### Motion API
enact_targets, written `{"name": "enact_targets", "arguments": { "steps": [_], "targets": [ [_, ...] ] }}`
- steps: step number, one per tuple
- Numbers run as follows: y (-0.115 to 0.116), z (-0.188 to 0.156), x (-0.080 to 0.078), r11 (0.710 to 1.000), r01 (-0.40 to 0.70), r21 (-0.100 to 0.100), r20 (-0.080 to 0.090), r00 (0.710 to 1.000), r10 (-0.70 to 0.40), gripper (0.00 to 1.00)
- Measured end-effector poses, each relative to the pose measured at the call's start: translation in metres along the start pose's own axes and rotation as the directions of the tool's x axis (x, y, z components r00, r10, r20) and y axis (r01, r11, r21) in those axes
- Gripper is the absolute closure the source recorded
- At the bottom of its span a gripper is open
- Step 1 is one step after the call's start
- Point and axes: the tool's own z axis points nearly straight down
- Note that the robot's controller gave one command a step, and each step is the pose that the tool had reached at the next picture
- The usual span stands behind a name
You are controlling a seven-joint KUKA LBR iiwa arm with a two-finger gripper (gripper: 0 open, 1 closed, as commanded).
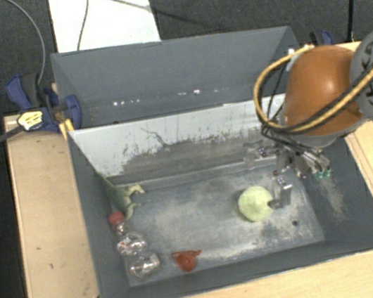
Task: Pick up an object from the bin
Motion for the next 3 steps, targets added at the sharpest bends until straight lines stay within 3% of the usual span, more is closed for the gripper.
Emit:
{"name": "enact_targets", "arguments": {
  "steps": [1,2,3],
  "targets": [
    [-0.023,0.028,0.024,0.999,0.051,-0.004,-0.006,0.999,-0.051,0.00],
    [-0.031,0.040,0.035,0.997,0.071,0.004,0.001,0.997,-0.071,0.00],
    [0.006,0.072,0.038,0.994,0.113,-0.002,0.001,0.994,-0.113,0.00]
  ]
}}
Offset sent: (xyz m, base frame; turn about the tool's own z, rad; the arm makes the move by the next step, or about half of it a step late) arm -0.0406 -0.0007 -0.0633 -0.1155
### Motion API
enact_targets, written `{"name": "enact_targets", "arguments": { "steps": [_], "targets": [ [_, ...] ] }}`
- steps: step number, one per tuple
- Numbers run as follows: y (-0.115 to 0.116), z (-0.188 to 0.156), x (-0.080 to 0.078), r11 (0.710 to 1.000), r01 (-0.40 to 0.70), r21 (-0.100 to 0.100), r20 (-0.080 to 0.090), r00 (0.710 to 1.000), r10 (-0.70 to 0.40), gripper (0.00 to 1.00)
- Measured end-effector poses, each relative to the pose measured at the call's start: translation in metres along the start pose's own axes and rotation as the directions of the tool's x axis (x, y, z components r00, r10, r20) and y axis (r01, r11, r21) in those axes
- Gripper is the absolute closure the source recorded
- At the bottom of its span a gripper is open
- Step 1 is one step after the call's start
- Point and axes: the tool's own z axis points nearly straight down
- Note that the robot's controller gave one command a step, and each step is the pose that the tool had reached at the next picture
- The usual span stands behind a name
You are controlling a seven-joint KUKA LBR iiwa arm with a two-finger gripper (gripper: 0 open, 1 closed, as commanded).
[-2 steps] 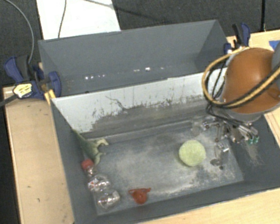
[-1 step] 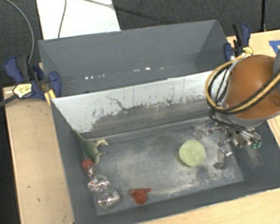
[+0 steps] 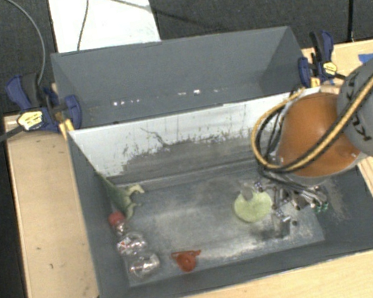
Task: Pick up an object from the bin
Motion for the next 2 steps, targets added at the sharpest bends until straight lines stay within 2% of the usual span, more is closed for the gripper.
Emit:
{"name": "enact_targets", "arguments": {
  "steps": [1,2],
  "targets": [
    [0.0192,0.0094,0.0013,0.999,0.034,0.006,0.002,0.999,-0.034,0.00],
    [0.0128,0.0092,0.0023,0.999,0.053,0.003,0.006,0.999,-0.053,0.00]
  ]
}}
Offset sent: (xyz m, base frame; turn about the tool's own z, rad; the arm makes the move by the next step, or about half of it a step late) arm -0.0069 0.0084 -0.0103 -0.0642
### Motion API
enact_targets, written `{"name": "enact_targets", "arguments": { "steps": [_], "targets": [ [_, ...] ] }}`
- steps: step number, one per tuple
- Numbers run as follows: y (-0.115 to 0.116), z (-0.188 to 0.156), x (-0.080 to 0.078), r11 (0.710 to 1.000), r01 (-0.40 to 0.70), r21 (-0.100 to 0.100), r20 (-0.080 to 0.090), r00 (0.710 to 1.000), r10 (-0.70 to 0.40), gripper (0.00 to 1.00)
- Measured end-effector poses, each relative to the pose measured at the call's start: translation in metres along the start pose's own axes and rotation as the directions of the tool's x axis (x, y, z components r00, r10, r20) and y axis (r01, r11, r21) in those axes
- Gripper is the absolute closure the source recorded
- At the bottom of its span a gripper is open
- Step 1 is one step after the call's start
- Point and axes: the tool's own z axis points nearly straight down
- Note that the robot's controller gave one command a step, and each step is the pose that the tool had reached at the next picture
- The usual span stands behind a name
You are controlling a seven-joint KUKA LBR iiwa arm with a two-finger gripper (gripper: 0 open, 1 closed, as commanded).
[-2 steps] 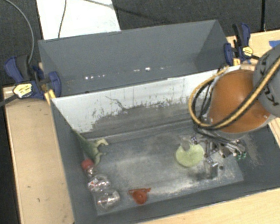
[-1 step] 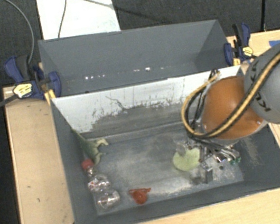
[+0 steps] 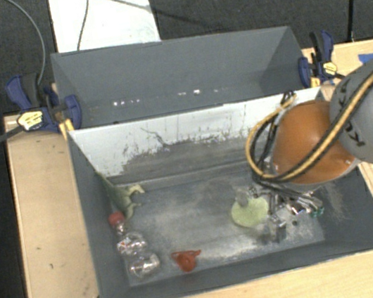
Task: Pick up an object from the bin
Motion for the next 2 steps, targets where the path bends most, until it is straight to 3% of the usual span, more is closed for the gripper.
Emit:
{"name": "enact_targets", "arguments": {
  "steps": [2],
  "targets": [
    [-0.0017,-0.0002,0.0017,0.998,0.068,0.002,0.003,0.998,-0.068,0.00]
  ]
}}
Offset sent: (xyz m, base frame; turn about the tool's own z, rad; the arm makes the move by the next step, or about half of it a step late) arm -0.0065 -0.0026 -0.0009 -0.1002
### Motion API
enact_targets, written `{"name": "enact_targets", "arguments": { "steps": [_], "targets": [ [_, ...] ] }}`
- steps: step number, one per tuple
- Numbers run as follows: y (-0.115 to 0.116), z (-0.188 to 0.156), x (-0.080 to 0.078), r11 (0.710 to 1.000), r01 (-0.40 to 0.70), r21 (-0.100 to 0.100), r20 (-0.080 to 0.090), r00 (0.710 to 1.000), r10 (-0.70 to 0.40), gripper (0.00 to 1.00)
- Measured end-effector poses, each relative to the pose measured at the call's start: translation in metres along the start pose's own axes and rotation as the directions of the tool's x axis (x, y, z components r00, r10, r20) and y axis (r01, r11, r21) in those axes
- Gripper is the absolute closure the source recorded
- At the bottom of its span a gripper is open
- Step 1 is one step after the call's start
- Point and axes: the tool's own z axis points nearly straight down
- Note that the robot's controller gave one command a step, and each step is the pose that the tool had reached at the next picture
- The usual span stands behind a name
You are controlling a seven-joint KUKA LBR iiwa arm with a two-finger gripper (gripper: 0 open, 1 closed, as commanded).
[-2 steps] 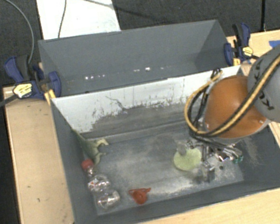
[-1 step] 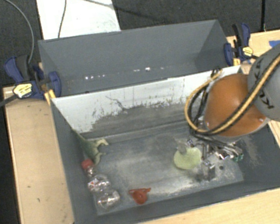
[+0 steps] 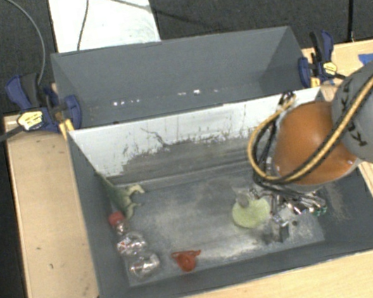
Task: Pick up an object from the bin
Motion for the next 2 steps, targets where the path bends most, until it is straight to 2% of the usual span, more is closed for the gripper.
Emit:
{"name": "enact_targets", "arguments": {
  "steps": [1,2],
  "targets": [
    [0.0052,-0.0005,0.0098,1.000,0.021,0.001,0.001,1.000,-0.021,0.00],
    [0.0100,-0.0003,0.0086,0.998,0.061,0.002,0.002,0.998,-0.061,0.00]
  ]
}}
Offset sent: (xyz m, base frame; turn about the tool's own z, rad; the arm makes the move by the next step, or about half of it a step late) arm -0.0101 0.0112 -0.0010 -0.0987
